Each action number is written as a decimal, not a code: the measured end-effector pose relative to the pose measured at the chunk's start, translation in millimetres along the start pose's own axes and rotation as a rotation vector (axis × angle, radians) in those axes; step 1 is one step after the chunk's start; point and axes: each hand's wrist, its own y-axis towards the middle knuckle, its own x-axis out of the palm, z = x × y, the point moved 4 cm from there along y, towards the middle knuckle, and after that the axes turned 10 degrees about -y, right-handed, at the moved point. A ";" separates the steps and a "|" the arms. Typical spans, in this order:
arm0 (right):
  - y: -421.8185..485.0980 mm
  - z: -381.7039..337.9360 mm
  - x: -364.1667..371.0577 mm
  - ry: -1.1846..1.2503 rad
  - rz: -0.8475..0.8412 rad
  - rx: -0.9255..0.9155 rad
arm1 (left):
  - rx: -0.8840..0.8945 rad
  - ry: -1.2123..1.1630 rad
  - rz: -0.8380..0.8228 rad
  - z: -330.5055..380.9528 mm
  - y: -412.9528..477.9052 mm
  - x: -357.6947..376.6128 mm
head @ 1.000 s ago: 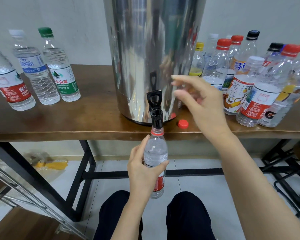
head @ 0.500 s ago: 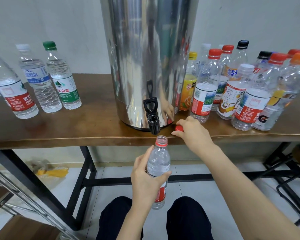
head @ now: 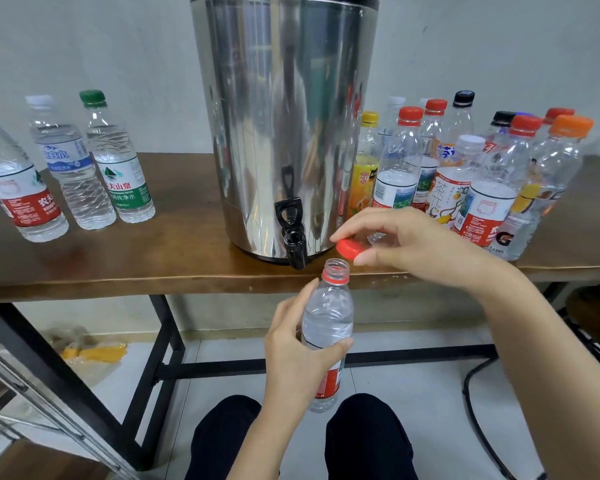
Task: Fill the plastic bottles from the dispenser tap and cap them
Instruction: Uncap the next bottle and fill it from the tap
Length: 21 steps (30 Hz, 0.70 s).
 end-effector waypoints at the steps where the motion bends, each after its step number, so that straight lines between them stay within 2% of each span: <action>1: -0.9 -5.8 -0.7 -0.019 -0.024 -0.024 | 0.008 0.000 -0.002 2.7 -0.8 1.4; 12: 4.3 -20.1 7.9 -0.145 -0.095 -0.077 | 0.056 -0.001 -0.009 13.3 -7.2 -4.6; 21: 2.0 -23.2 19.2 -0.253 -0.066 0.099 | 0.070 0.035 0.024 11.2 -15.3 -5.9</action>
